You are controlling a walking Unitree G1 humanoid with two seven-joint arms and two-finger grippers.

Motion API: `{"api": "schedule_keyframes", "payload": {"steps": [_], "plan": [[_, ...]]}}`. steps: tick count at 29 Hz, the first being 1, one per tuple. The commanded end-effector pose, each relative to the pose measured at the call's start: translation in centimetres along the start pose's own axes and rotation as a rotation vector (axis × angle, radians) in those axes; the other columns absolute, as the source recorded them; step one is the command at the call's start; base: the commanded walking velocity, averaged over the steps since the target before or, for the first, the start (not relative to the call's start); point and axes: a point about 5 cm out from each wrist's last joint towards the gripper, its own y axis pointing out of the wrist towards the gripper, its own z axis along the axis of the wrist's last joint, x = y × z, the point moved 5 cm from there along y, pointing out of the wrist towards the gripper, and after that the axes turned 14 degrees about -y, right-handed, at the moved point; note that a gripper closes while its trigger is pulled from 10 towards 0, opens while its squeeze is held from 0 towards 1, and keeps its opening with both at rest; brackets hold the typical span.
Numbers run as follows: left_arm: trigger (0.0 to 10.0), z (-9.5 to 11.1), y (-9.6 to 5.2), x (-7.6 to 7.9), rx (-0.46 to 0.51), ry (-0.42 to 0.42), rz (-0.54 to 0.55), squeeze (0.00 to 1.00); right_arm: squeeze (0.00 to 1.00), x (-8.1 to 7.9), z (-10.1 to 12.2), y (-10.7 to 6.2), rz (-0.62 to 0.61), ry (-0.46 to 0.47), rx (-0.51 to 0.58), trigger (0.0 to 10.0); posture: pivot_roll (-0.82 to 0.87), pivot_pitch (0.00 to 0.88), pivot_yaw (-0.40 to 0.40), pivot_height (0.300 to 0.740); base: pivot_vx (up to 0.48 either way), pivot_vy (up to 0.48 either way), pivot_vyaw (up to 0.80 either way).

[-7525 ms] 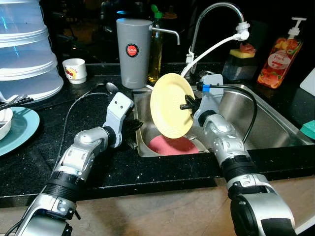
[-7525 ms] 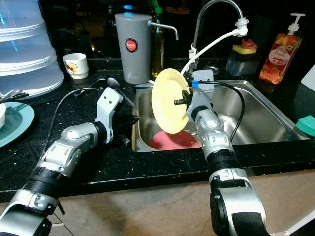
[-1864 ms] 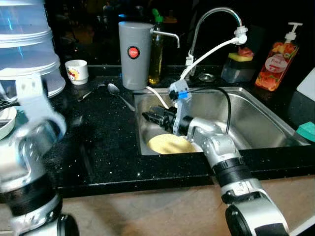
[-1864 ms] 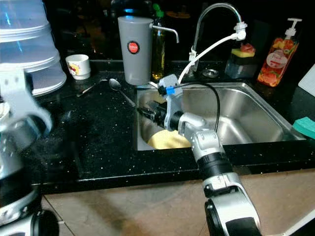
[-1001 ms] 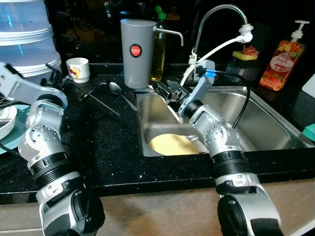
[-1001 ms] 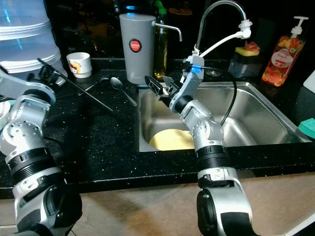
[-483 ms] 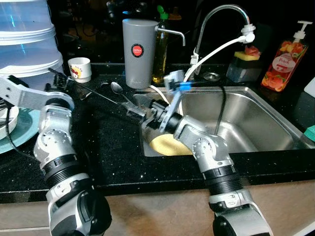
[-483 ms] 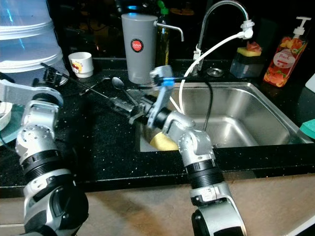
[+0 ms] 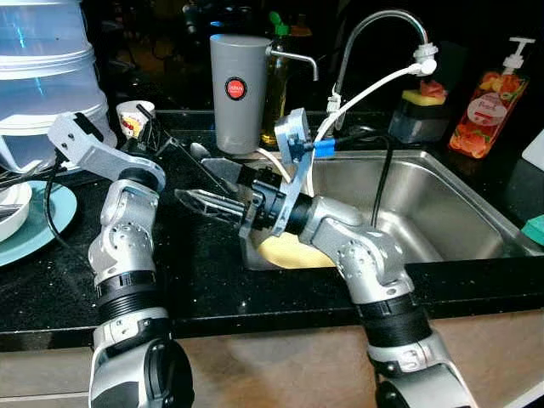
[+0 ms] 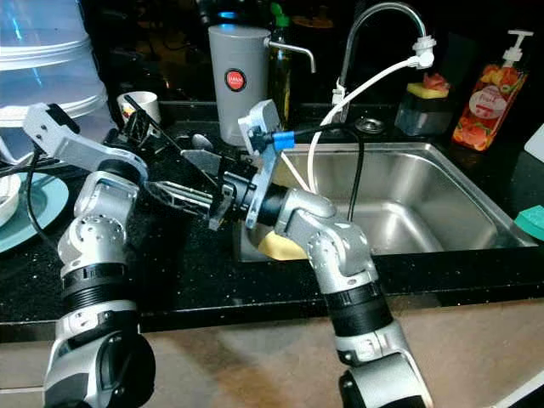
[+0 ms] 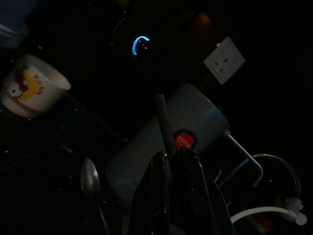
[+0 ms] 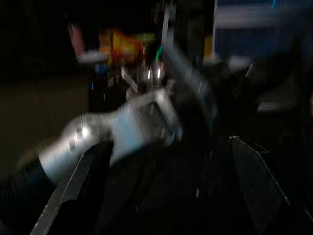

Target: Kitchen organization

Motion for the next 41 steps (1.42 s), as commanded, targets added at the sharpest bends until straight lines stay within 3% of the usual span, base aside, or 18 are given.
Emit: {"api": "schedule_keyframes", "payload": {"steps": [1,7,12,23,24,25,27,28,29,30,31,40,41], "plan": [[0.0,-0.1,-0.1,0.0,-0.007,0.033,-0.016,0.0,0.0,-0.6,-0.8,0.0,0.018,-0.015,-0.049,10.0,0.06,0.003,-0.005,0.74,0.0,0.0,0.0],[0.0,-0.9,-0.4,1.3,-0.013,0.135,-0.091,0.0,0.0,-1.0,-4.3,0.0,0.005,0.002,-0.244,10.0,0.06,0.006,-0.004,0.74,0.0,0.0,0.0],[0.0,-1.1,-0.4,1.8,-0.017,0.167,-0.116,0.0,0.0,-0.9,-4.9,0.2,-0.018,0.019,-0.27,10.0,0.06,0.014,-0.002,0.74,0.0,0.0,0.0],[0.0,-1.2,-0.5,2.3,-0.023,0.215,-0.153,0.0,0.0,0.8,-5.0,0.2,-0.125,0.035,-0.287,10.0,0.06,0.018,-0.001,0.74,0.0,0.0,0.0],[0.0,-1.3,-0.6,2.4,-0.027,0.225,-0.158,0.0,0.0,0.9,-5.0,0.2,-0.133,0.039,-0.285,6.4,0.06,0.018,-0.001,0.74,0.0,0.0,0.0],[0.0,-1.4,-0.6,2.4,-0.027,0.231,-0.162,0.0,0.0,1.1,-5.0,0.2,-0.143,0.042,-0.285,4.3,0.06,0.018,-0.001,0.74,0.0,0.0,0.0],[0.0,-1.4,-0.6,2.4,-0.027,0.231,-0.162,0.0,0.0,1.1,-5.0,0.2,-0.143,0.042,-0.285,4.3,0.06,0.018,-0.001,0.74,0.0,0.0,0.0],[0.0,-1.3,-0.6,2.4,-0.025,0.241,-0.164,0.0,0.0,1.2,-4.9,0.1,-0.149,0.042,-0.283,3.3,0.06,0.018,-0.001,0.74,0.0,0.0,0.0],[0.0,-1.3,-0.6,2.4,-0.025,0.241,-0.164,0.0,0.0,1.2,-4.9,0.1,-0.149,0.042,-0.283,3.3,0.06,0.018,-0.001,0.74,0.0,0.0,0.0],[0.0,-1.1,-0.6,2.3,-0.022,0.248,-0.164,0.0,0.0,1.4,-4.6,0.1,-0.151,0.028,-0.277,8.2,0.06,0.023,-0.003,0.74,0.0,0.0,0.0],[0.0,-1.0,-0.6,2.3,-0.019,0.252,-0.164,0.0,0.0,1.5,-4.4,0.0,-0.155,0.012,-0.272,10.0,0.06,0.023,-0.003,0.74,0.0,0.0,0.0],[0.0,-1.2,-0.8,2.5,-0.038,0.263,-0.191,0.0,0.0,2.7,-3.7,-0.4,-0.202,-0.008,-0.258,10.0,0.06,0.022,-0.003,0.74,0.0,0.0,0.0],[0.0,-1.3,-0.9,2.6,-0.04,0.262,-0.195,0.0,0.0,2.8,-3.7,-0.3,-0.209,0.003,-0.255,4.7,0.06,0.022,-0.003,0.74,0.0,0.0,0.0]]}}
